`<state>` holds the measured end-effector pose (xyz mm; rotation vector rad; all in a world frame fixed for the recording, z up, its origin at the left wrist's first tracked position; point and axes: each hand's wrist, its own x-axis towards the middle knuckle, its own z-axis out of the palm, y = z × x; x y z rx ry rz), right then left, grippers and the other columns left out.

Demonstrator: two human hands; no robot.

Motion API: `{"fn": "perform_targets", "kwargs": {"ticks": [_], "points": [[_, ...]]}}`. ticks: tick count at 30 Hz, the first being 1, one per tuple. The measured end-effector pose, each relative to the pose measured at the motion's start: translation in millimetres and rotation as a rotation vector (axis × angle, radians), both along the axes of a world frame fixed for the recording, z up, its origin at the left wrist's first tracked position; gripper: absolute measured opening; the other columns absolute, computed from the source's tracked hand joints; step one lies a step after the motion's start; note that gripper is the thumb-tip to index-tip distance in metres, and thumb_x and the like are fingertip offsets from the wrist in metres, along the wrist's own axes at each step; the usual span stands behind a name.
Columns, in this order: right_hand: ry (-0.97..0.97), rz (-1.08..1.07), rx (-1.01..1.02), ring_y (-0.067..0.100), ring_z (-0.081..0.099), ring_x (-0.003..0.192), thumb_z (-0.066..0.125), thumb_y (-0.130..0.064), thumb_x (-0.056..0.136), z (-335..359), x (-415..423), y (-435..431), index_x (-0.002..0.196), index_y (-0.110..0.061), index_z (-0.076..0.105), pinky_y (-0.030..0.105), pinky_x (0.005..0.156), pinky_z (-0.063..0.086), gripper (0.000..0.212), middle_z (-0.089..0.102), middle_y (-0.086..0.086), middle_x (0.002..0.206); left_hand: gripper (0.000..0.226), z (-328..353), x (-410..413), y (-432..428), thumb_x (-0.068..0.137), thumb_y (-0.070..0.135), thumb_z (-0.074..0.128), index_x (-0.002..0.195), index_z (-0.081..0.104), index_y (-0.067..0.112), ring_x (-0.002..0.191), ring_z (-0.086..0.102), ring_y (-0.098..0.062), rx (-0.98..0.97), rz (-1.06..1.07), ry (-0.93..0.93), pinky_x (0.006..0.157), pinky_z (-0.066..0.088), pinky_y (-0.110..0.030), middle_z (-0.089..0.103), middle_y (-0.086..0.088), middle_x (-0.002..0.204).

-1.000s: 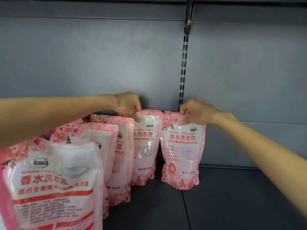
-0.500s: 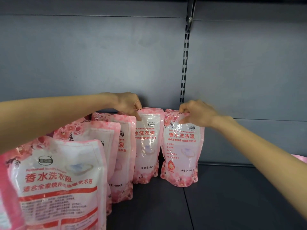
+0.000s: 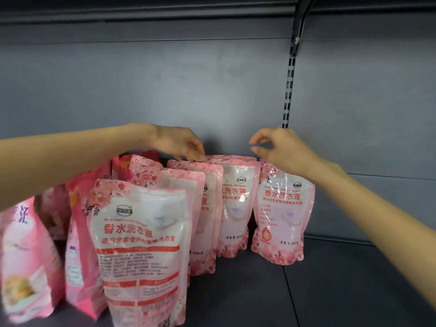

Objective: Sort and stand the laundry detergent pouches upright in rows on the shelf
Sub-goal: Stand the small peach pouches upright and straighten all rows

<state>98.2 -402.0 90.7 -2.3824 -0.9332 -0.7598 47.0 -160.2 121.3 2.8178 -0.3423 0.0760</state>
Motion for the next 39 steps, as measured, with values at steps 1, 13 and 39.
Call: {"fn": "perform_targets", "kwargs": {"ticks": [1, 13, 39], "points": [[-0.012, 0.05, 0.031, 0.014, 0.058, 0.107, 0.06, -0.021, 0.09, 0, -7, 6, 0.099, -0.02, 0.065, 0.035, 0.095, 0.045, 0.011, 0.066, -0.001, 0.108, 0.029, 0, -8, 7, 0.088, 0.031, 0.06, 0.107, 0.066, 0.011, 0.092, 0.061, -0.012, -0.009, 0.001, -0.031, 0.09, 0.05, -0.032, 0.068, -0.004, 0.106], [0.181, 0.531, 0.128, 0.011, 0.067, 0.087, 0.054, -0.031, 0.093, -11, -101, 75, 0.094, -0.009, 0.07, 0.024, 0.085, 0.051, 0.027, 0.072, 0.002, 0.091, 0.041, 2, -110, 45, 0.081, 0.049, 0.053, 0.097, 0.072, 0.017, 0.096, 0.067, -0.009, -0.291, -0.102, -0.136, 0.084, 0.052, -0.019, 0.073, 0.004, 0.098], [0.688, 0.484, 0.812, 0.022, 0.071, 0.08, 0.073, -0.026, 0.063, -75, -107, 46, 0.084, -0.012, 0.072, 0.029, 0.07, 0.059, 0.025, 0.074, 0.006, 0.086, 0.018, -60, -136, -3, 0.078, 0.033, 0.07, 0.08, 0.074, 0.016, 0.061, 0.06, -0.017, -0.429, -0.099, -0.429, 0.062, 0.051, -0.029, 0.073, -0.009, 0.075]]}}
